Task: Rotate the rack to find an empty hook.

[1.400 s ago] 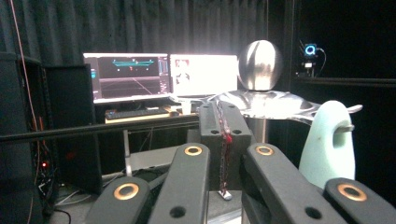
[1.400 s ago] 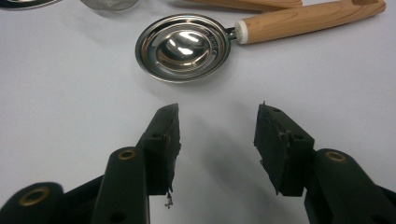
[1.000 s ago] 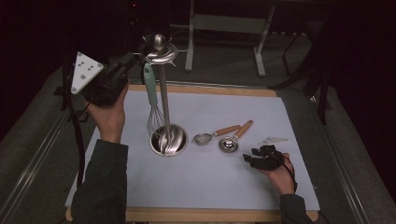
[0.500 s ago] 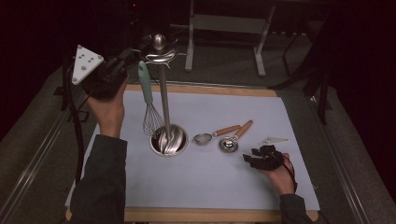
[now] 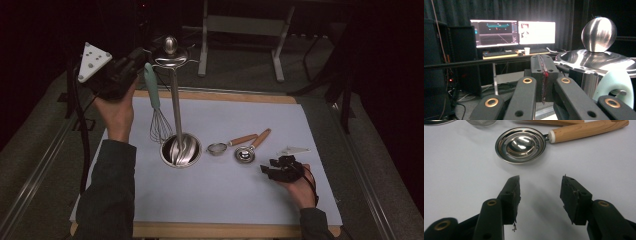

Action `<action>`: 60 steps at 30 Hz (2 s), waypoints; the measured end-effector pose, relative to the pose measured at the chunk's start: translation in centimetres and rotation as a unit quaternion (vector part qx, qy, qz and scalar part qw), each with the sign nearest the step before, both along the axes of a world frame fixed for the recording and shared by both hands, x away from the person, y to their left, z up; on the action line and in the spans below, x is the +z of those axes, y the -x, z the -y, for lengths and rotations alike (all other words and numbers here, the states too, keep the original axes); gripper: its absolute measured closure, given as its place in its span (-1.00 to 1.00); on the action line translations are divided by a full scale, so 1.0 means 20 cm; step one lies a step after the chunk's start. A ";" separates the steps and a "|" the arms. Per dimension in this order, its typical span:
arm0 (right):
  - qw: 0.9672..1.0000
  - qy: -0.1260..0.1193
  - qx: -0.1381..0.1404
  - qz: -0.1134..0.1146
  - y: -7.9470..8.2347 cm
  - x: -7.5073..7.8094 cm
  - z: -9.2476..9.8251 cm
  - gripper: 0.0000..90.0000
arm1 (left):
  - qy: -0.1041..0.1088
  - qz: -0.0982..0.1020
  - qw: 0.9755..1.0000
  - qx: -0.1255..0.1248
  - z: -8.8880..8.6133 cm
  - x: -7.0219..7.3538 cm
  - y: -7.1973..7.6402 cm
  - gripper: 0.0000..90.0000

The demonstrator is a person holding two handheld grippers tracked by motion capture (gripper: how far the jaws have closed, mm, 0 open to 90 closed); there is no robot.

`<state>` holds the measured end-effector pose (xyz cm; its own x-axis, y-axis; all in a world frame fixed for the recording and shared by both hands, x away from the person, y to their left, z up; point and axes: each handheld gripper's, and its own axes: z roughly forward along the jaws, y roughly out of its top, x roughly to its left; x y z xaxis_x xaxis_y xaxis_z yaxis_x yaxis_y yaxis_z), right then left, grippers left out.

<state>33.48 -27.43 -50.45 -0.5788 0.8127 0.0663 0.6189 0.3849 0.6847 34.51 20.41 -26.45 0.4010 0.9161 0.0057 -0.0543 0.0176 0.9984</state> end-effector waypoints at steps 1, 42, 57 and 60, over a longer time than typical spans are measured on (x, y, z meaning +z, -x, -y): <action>1.000 0.000 0.000 0.000 0.00 0.00 0.00 0.11 | 0.000 0.000 1.000 0.000 0.00 0.00 0.00 1.00; 1.000 0.001 -0.001 -0.004 0.00 0.00 0.01 0.11 | -0.065 -0.015 0.998 0.004 -0.04 -0.04 0.08 0.99; 1.000 0.000 -0.005 -0.002 0.01 0.00 0.02 0.11 | -0.116 -0.080 0.990 0.001 -0.08 -0.24 0.11 0.99; 1.000 0.000 -0.005 -0.002 0.01 0.00 0.03 0.11 | -0.115 -0.086 0.990 -0.001 -0.08 -0.27 0.11 0.99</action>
